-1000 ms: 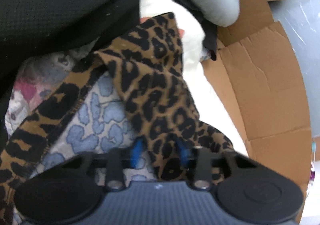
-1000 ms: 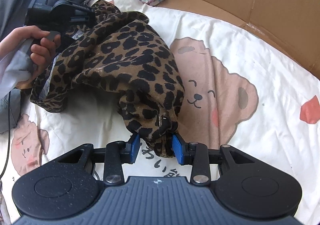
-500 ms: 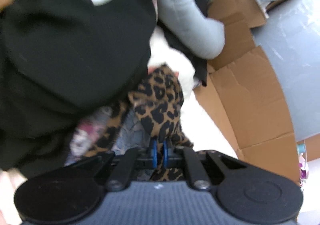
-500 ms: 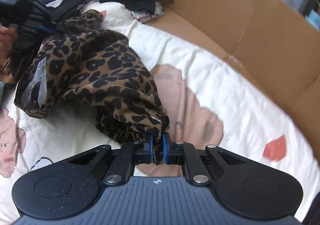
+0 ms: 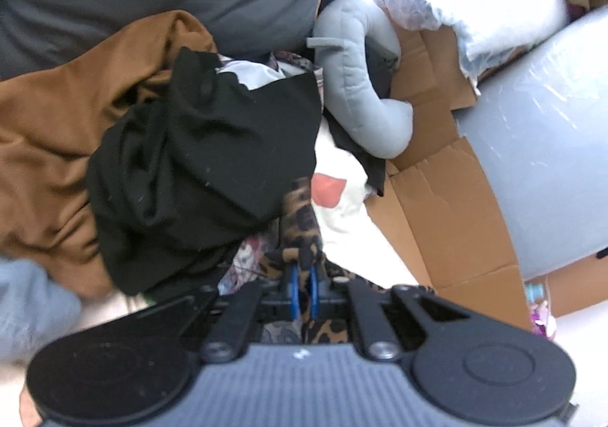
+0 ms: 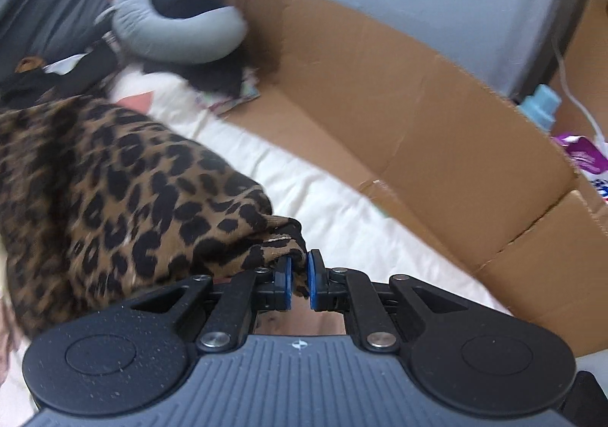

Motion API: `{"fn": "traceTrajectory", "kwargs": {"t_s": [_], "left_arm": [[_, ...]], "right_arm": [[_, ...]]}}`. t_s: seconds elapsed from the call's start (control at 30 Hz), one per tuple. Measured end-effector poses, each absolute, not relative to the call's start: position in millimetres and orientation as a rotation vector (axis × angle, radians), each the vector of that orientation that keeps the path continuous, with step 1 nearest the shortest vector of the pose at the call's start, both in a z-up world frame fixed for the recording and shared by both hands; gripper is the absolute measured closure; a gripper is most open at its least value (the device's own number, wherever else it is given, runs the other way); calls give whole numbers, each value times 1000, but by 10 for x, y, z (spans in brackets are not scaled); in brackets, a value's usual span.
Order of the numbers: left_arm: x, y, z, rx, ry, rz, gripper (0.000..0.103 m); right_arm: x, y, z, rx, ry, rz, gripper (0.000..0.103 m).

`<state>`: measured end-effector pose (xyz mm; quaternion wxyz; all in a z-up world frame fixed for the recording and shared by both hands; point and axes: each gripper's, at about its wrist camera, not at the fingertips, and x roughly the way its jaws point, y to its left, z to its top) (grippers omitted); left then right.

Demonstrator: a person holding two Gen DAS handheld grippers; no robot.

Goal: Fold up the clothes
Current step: 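Pull the leopard-print garment off the pile onto the open sheet with both grippers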

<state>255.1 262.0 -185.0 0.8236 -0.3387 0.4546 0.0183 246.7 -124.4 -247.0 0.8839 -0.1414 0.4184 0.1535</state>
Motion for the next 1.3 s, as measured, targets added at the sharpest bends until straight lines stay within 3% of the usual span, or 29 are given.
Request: {"fn": "traceTrajectory", "kwargs": {"t_s": [0.27,0.6,1.07,1.3], "left_arm": [[2185,2449,-1782,-731,1001,-5,97],[1884,2263,-1627,-693,1018,-39,97],[1727,1798,-1398,-598,1050,-110,97],[1669,1521,-1340,-566,1069,-156,97]], "right_arm": [[2354,-1597,-2801,-330,952,238,86],[2014,-2015,-2619,-222,966,235,82],[1567,-2049,-2168,-61,920,338,62],[1349,-2048,-2052,-17,928,424,62]]}}
